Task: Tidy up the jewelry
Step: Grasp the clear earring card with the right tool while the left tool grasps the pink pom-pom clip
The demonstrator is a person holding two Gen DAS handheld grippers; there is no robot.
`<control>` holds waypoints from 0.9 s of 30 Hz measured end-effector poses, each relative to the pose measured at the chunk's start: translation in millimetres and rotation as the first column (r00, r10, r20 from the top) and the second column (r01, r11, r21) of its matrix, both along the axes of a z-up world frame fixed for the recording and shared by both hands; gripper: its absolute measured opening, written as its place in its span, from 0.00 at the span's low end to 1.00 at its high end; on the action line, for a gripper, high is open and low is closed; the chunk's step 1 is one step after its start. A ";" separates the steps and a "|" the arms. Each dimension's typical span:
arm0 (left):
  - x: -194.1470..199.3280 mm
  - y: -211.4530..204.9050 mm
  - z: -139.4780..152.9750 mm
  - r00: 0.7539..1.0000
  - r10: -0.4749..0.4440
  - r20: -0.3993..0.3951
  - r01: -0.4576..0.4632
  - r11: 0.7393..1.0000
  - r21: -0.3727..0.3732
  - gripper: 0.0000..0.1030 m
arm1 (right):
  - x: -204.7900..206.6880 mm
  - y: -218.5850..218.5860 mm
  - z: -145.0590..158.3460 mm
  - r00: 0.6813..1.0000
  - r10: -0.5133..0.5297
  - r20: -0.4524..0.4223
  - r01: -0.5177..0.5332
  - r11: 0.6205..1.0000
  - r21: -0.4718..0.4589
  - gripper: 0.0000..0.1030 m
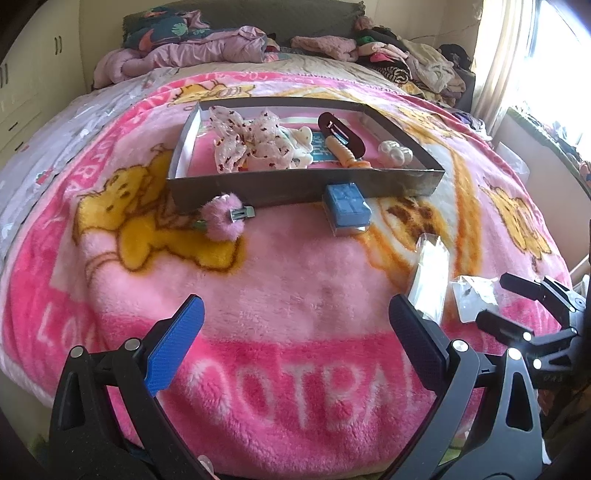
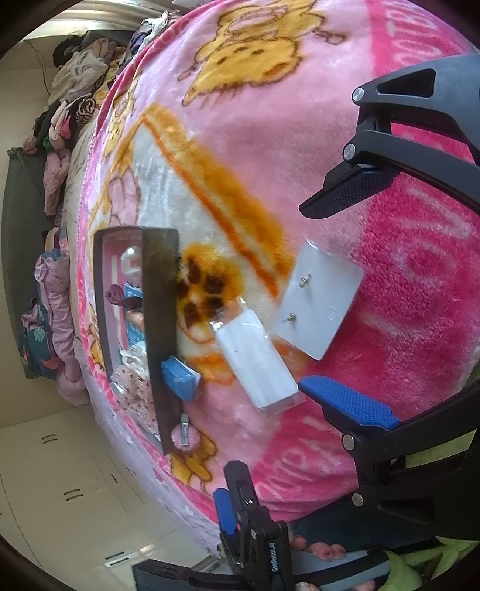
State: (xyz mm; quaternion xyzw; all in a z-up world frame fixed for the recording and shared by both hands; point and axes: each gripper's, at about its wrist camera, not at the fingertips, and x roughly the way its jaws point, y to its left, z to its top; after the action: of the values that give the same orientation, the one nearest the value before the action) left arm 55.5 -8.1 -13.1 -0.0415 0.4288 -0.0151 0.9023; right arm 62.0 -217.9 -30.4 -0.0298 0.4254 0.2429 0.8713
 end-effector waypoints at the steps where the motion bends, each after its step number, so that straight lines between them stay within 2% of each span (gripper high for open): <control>1: 0.4 0.2 -1.0 1.000 0.002 0.001 -0.002 1.000 0.003 0.89 | 0.1 1.7 -2.6 1.000 0.000 -0.007 0.000 1.000 0.000 0.82; 11: 12.1 13.8 -11.8 0.998 0.058 -0.013 -0.058 0.998 -0.002 0.89 | 2.7 12.5 -16.0 1.000 -0.027 0.014 0.027 0.999 -0.030 0.81; 12: 14.2 16.7 -13.0 0.998 0.066 -0.017 -0.066 0.998 -0.007 0.89 | 3.1 13.2 -16.9 0.999 -0.029 0.020 0.029 0.999 -0.035 0.80; 14: 18.2 22.7 -14.8 0.996 0.083 -0.022 -0.083 0.996 -0.017 0.89 | 4.9 14.4 -18.8 0.999 -0.032 0.027 0.034 0.999 -0.043 0.71; 17: 23.7 29.0 -16.5 0.994 0.103 -0.027 -0.104 0.994 -0.025 0.89 | 8.6 11.9 -19.9 0.999 -0.037 0.040 0.039 0.998 -0.044 0.62; 27: 52.5 51.0 -22.2 0.983 0.179 -0.031 -0.180 0.983 -0.022 0.88 | 22.6 -0.1 -15.1 0.995 -0.070 0.064 0.072 0.997 -0.029 0.61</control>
State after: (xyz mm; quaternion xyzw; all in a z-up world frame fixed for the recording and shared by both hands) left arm 108.0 42.9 -35.3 -0.0913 0.4363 0.0616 0.8930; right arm 84.6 -218.0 -45.4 -0.0358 0.4020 0.2042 0.8918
